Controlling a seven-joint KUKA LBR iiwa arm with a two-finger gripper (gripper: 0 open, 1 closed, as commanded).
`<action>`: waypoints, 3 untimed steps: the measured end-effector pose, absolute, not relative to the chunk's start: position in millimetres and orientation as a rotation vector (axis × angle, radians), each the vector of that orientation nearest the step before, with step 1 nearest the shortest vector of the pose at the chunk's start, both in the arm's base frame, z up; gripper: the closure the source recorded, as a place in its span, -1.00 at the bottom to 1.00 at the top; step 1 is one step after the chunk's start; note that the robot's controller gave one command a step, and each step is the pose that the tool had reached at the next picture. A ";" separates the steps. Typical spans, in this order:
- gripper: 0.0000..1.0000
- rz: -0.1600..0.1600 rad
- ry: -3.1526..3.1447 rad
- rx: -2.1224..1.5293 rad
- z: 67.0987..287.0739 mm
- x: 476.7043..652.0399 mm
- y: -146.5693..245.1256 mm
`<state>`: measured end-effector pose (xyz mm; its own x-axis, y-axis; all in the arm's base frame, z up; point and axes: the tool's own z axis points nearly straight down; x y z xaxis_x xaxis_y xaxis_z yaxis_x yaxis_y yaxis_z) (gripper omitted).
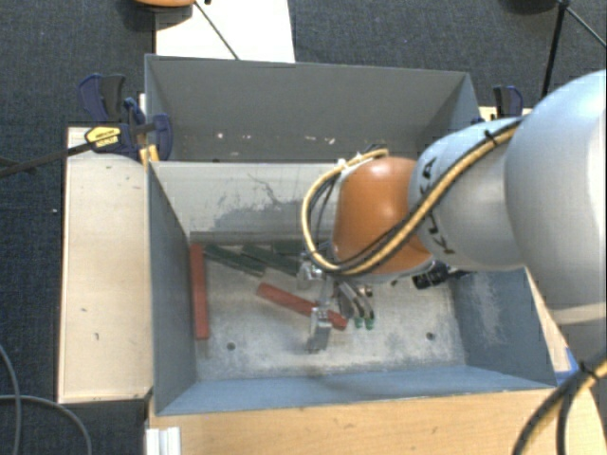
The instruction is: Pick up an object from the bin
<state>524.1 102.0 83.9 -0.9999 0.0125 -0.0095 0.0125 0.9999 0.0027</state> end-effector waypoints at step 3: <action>1.00 0.002 3.106 -0.458 70.4 544.6 109.7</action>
Offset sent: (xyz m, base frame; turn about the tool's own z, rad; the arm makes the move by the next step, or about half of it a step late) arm 0.0200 0.0076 -0.0139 -0.3096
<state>544.6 109.7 70.4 -0.9575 -0.2883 -0.0018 -0.2883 0.9575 0.0008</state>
